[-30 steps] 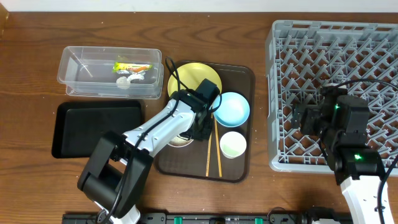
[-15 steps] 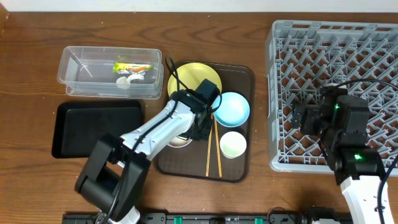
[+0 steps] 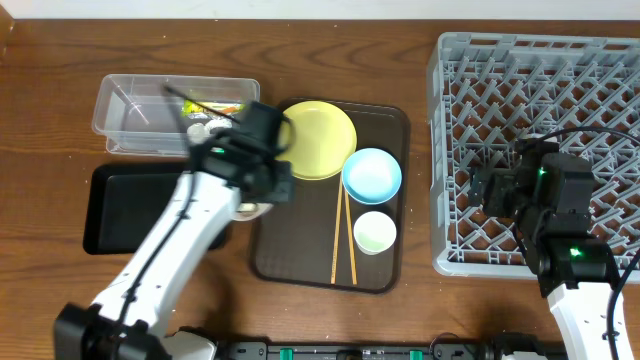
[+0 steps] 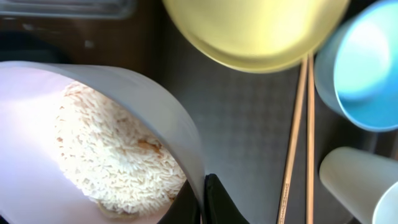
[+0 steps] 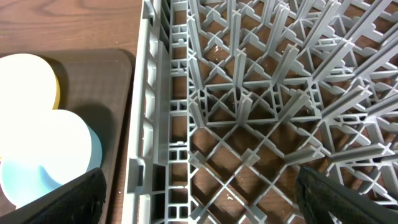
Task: Sort waste into correct bins and load items into the dishwasher rack
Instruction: 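Tip rice bowl over black tray with left gripper, dumping rice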
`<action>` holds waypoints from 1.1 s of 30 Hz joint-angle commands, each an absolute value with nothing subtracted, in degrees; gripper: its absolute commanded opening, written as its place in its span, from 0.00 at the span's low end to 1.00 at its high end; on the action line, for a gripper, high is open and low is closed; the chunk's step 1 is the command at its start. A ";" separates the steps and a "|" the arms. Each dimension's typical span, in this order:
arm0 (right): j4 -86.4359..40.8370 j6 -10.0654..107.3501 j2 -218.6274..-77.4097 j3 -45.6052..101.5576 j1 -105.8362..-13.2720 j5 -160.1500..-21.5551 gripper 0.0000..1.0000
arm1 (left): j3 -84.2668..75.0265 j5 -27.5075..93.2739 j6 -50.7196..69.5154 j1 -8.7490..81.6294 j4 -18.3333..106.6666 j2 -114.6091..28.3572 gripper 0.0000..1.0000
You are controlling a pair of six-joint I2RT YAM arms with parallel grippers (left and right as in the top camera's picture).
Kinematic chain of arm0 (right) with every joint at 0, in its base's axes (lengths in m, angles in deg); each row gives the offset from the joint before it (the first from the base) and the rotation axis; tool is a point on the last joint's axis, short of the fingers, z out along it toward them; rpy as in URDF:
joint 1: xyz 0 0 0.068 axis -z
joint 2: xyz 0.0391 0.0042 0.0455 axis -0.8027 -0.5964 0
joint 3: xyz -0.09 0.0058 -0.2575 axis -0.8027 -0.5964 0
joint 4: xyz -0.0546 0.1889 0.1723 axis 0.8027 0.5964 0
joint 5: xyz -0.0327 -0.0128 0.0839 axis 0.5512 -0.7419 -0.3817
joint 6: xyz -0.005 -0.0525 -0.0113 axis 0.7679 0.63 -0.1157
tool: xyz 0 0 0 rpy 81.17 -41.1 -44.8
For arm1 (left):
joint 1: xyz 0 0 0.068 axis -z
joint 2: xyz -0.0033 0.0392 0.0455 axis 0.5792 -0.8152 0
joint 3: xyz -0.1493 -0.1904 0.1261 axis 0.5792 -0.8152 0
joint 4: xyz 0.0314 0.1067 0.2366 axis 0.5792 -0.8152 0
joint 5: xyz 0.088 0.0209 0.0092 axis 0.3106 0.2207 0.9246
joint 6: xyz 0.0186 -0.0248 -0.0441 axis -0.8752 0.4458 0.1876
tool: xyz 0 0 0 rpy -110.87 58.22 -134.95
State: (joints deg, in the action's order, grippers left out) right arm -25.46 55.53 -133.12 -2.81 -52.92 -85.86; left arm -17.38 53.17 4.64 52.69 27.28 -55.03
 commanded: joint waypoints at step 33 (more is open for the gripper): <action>-26.39 55.99 -133.12 -1.72 -53.42 -86.08 0.94 | -16.20 -7.29 -17.39 5.39 21.69 -77.02 0.06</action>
State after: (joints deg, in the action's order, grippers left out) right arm -26.13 55.53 -133.12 -2.81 -52.92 -85.86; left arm -17.28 -4.58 -16.27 5.59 21.80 -76.12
